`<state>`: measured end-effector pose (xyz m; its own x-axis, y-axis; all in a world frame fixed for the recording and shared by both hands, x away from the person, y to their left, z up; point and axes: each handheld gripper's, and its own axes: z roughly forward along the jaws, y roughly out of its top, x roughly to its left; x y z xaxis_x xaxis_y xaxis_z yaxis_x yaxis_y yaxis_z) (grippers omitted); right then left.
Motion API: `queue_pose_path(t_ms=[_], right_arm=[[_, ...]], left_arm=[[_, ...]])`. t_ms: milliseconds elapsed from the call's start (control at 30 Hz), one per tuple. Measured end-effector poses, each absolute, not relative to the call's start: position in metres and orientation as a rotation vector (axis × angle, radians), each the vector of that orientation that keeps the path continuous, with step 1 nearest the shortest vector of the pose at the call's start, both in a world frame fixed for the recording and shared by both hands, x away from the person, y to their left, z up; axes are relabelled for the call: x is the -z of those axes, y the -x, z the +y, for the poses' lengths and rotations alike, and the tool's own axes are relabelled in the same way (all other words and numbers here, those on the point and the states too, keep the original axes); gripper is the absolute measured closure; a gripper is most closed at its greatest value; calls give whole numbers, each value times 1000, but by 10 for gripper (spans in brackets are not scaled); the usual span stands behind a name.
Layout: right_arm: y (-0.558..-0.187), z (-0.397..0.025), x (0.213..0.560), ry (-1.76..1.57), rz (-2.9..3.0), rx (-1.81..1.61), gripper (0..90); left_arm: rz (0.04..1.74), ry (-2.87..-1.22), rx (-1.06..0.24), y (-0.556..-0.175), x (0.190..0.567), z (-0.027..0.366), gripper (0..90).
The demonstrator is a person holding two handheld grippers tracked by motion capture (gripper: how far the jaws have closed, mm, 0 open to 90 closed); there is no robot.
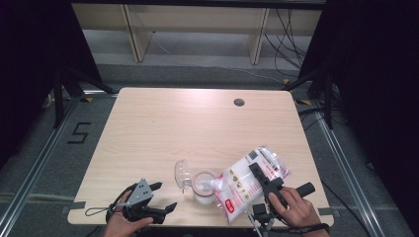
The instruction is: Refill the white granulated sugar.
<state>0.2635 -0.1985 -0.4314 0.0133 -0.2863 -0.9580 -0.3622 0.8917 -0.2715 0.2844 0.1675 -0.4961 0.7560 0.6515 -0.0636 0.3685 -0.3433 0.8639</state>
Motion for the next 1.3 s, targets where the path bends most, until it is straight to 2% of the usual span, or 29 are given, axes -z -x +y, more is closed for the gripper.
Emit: queue_pose_path(t_ms=[1300], right_arm=[[-264,-200,434,488,1600,-83,646]], left_arm=[[774,-1967,-362,-284,496,168,160]])
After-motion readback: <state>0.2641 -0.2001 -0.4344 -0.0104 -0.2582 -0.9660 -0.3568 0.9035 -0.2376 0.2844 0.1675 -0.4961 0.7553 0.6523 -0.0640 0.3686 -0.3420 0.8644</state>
